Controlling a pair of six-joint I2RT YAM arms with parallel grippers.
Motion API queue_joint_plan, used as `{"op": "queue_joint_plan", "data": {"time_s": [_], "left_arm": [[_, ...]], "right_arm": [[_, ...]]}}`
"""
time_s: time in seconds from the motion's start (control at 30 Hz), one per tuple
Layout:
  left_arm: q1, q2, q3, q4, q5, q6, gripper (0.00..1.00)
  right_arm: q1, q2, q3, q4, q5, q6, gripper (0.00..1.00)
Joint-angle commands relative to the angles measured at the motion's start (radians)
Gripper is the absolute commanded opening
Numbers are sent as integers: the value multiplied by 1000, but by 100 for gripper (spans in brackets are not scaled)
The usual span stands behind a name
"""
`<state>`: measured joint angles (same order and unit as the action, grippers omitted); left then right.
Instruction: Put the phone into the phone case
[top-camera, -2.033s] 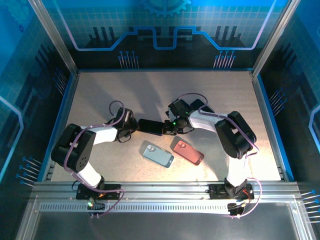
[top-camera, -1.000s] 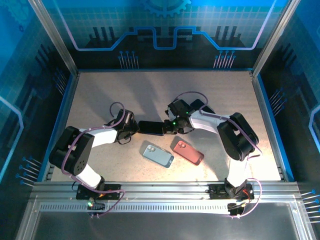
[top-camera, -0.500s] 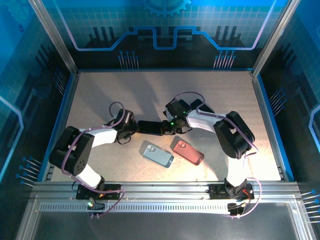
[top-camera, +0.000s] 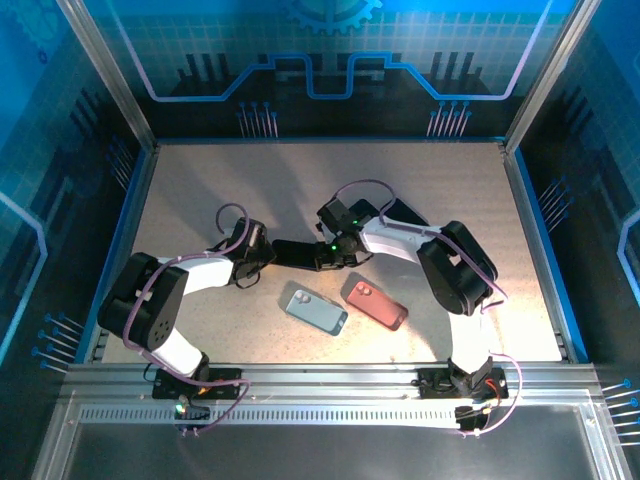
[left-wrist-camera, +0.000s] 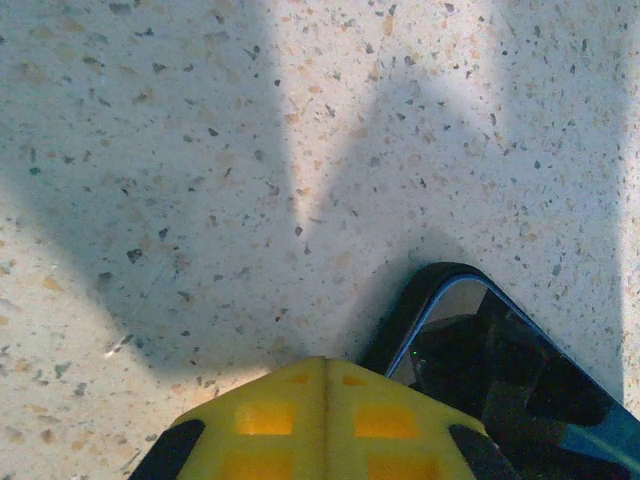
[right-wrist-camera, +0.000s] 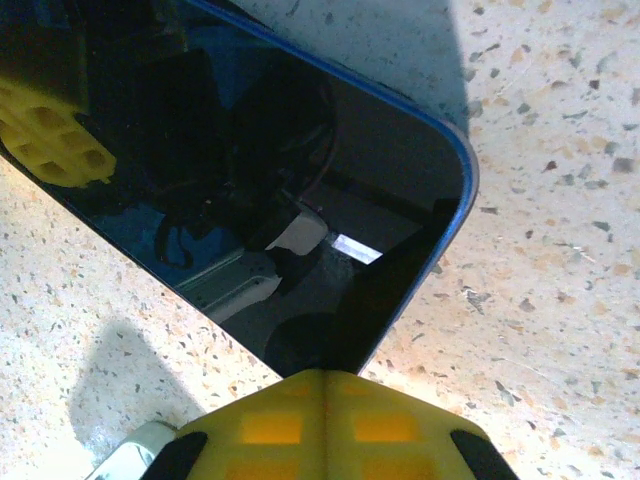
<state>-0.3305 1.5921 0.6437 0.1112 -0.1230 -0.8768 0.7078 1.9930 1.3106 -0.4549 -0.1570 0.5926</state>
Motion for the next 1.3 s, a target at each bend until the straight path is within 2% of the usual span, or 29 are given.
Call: {"op": "queue_joint_plan", "data": {"time_s": [0.0,1.27], "left_arm": [[-20,23,-27,-24,89,-1,0],[-25,62,25,-47,78,1,0]], "right_arm": [[94,191,-65,-30,19,-5,0],[125,370,-5,-66,-26,1,0]]}}
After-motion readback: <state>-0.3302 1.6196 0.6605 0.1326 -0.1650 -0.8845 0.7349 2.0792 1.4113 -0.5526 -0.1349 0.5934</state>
